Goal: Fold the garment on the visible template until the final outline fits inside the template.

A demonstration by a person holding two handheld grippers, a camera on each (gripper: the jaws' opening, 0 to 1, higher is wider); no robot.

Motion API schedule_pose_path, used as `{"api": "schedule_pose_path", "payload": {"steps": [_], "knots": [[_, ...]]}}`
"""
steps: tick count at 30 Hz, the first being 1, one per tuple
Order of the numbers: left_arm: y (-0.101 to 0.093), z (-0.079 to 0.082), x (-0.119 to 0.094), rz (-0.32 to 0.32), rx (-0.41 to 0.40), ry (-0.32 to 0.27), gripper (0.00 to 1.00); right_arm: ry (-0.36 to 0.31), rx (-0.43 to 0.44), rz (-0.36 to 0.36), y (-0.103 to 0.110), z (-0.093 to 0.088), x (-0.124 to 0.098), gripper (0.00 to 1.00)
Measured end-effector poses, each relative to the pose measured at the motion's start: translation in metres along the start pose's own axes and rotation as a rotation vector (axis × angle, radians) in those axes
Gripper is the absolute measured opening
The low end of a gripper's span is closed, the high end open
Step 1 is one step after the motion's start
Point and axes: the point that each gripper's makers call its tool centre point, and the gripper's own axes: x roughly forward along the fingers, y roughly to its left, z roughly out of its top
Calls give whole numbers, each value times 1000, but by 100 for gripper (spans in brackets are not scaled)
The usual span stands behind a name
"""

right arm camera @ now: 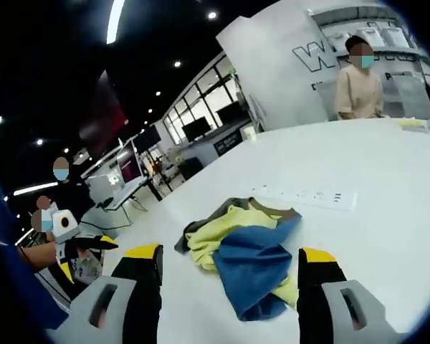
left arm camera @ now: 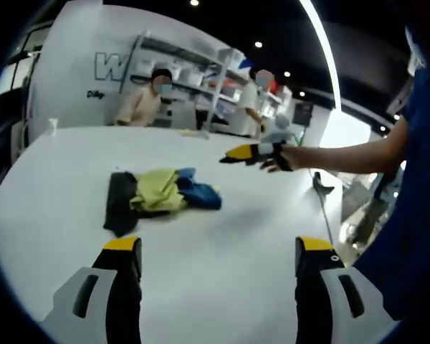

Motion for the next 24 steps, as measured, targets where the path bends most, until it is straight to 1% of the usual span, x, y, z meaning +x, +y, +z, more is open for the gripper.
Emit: {"api": "schedule_pose_path", "payload": {"steps": [2,3,4,7,8,9,12,13,14,15,16,18,20,21,22,23,24], "knots": [[0,-3,-2,5,2,10,86,20,18,3,-4,1,9,76],[0,-5,-2,8,5,18,86,27,30,5,-2,-1,12,75],[-1,-8,-3,10,13,34,87,40,53,8,-8,3,18,75],[-6,-13,-5,9,29,58,87,50,67,11,-13,7,26,74],[-8,-15,-6,9,34,66,88,62,84,12,-19,10,32,73],[-11,-16,-7,7,32,67,88,73,96,9,-29,15,40,72],[-15,-19,-9,5,21,66,88,102,91,11,-30,17,47,71],[-15,-21,-10,5,17,68,88,117,103,10,-36,17,54,71],[-14,-22,-10,5,17,69,88,123,116,11,-39,17,57,69],[-15,-24,-11,5,16,74,88,132,139,11,-46,18,62,67],[-15,-25,-12,4,17,78,88,143,173,10,-49,19,68,64],[-13,-30,-13,1,15,87,88,160,210,13,-53,20,75,59],[-13,-32,-14,3,16,89,88,182,230,-1,-59,20,81,54],[-13,-32,-15,4,14,88,88,192,236,-8,-59,19,83,53],[-12,-32,-17,6,13,85,88,219,264,-22,-63,16,86,52],[-9,-34,-18,12,12,85,88,231,300,-37,-66,15,87,52],[-9,-34,-19,13,11,86,88,233,311,-42,-68,15,88,51]]}}
